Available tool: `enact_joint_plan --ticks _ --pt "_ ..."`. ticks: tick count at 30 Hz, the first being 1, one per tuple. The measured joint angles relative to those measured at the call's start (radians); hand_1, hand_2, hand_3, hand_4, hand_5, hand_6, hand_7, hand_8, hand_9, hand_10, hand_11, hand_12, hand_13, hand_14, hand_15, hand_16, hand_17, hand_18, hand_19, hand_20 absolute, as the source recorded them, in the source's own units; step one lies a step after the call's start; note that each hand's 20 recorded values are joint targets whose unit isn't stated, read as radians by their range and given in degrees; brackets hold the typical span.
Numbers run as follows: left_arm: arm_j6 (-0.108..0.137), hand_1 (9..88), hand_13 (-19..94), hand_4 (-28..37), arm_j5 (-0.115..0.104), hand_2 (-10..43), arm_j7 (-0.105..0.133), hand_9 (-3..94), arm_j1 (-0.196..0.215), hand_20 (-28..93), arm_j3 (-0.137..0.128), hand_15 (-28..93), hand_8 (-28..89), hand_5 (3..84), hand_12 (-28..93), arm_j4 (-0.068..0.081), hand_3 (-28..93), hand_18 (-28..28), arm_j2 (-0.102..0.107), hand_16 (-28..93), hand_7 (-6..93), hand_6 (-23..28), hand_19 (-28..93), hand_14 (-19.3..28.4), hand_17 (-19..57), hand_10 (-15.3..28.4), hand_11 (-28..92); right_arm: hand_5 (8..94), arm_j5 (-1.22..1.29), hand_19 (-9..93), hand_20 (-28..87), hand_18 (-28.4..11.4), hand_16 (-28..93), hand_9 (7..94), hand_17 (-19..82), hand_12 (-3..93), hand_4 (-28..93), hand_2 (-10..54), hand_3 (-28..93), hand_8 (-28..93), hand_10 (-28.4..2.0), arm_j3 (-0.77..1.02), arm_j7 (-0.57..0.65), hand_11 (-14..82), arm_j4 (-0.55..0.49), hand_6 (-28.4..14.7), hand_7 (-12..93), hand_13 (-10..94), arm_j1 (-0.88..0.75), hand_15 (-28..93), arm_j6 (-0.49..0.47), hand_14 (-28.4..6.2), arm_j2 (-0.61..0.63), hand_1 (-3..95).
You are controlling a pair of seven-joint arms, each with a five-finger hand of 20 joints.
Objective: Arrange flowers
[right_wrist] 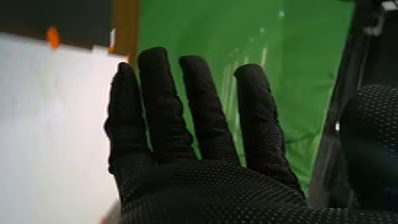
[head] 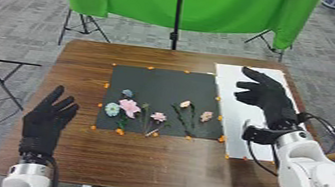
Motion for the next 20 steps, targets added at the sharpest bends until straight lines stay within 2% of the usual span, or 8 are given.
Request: enact_joint_plan --ticks 2,10,20 --pt "-0.005 21.2 22 -28.3 0.000 7.3 0.000 35.9 0.000 8 0.000 59 -9 37.7 10 0.001 84 24.7 0.000 -11 8.7 7.4 54 27.2 -10.2 19.2 25 44.5 0.082 57 21 -27.7 11 48.5 11 13.6 -28 8.3 76 -12 -16.5 -0.009 -0.031 14.6 0.004 2.5 12 36 0.000 44 0.005 -20.3 0.003 13.0" --pt "-0.015 21.3 23 -28.3 0.000 7.1 -0.005 36.2 -0.006 10 0.001 60 -8 37.8 11 0.005 84 25.6 -0.004 -11 8.9 8.2 56 27.2 -9.0 20.2 27 45.0 0.430 57 21 -27.5 11 49.3 11 13.7 -28 8.8 76 -12 -16.7 -0.012 -0.029 15.3 0.005 2.7 13 37 -0.008 45 0.011 -19.8 0.004 12.8" --pt "-0.016 21.6 23 -28.3 -0.005 7.0 0.000 36.3 -0.004 11 0.003 61 -8 38.0 11 0.005 83 26.3 -0.001 -12 8.8 8.4 57 27.5 -8.2 20.3 27 45.3 0.419 57 21 -27.3 11 50.2 11 13.8 -28 8.8 77 -12 -16.7 -0.002 -0.027 16.4 0.011 2.8 13 38 -0.035 47 -0.020 -19.6 0.009 12.9"
